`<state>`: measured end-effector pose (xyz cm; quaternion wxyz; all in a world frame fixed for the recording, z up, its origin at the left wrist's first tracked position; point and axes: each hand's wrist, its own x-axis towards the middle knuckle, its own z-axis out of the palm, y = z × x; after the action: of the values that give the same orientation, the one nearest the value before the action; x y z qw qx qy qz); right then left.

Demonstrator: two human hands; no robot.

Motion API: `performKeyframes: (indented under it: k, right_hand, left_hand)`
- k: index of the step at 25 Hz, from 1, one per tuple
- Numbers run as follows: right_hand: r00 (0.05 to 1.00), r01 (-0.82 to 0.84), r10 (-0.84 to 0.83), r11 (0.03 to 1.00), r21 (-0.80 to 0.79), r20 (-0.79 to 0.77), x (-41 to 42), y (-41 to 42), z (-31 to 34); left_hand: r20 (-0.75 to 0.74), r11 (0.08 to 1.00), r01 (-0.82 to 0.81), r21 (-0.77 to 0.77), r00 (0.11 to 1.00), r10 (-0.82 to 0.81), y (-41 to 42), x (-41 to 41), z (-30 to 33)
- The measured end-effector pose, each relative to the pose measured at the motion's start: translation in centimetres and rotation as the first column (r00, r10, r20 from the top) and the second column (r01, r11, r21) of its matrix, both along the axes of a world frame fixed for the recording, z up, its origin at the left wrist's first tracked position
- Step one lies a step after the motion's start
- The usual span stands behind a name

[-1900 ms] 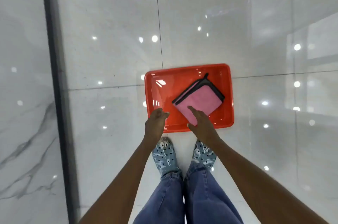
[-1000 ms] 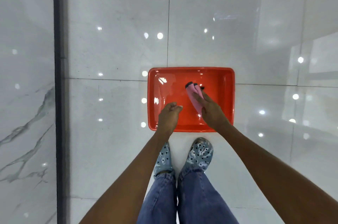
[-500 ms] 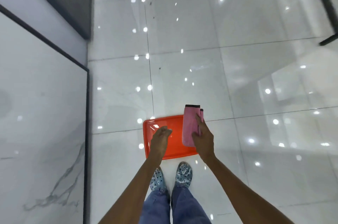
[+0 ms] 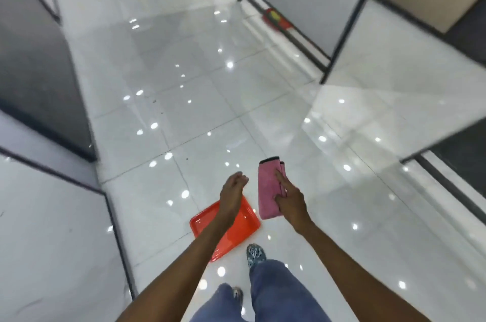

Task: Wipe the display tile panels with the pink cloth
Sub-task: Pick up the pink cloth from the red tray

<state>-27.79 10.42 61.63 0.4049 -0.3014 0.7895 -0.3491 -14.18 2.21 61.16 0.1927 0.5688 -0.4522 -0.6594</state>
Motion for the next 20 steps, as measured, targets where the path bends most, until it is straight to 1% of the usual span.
performKeyframes:
  k: [2, 4, 6, 11, 14, 16, 20]
  right_hand:
    - [0.994, 0.101, -0.101, 0.995, -0.012, -0.046, 0.4, 4.6, 2.3]
    - [0.970, 0.235, -0.237, 0.971, -0.041, -0.060, 0.8, 9.3, 4.1]
    - [0.945, 0.316, -0.319, 0.947, -0.061, -0.064, 0.9, 13.0, 5.6]
    - [0.837, 0.540, -0.542, 0.840, -0.048, -0.075, -1.1, 23.5, 8.8]
    - [0.777, 0.622, -0.626, 0.780, -0.067, -0.066, -2.8, 29.3, 9.7]
    - [0.745, 0.656, -0.661, 0.750, -0.083, -0.091, -5.1, 32.5, 10.3]
    - [0.715, 0.681, -0.685, 0.728, -0.081, -0.142, -11.2, 38.6, 10.4]
  left_hand:
    - [-0.050, 0.996, 0.083, -0.010, 0.995, -0.084, 2.7, -0.3, 1.7]
    - [-0.087, 0.979, 0.200, -0.031, 0.975, -0.202, 5.4, -0.7, 2.1]
    - [-0.101, 0.959, 0.282, -0.025, 0.954, -0.283, 7.9, -1.7, 2.2]
    - [-0.124, 0.827, 0.555, -0.083, 0.818, -0.562, 15.9, -6.6, 4.7]
    - [-0.200, 0.767, 0.631, -0.115, 0.742, -0.640, 20.7, -9.6, 6.4]
    - [-0.233, 0.736, 0.661, -0.147, 0.700, -0.675, 23.5, -12.4, 7.1]
    - [-0.206, 0.676, 0.708, -0.203, 0.644, -0.736, 28.9, -19.8, 7.0]
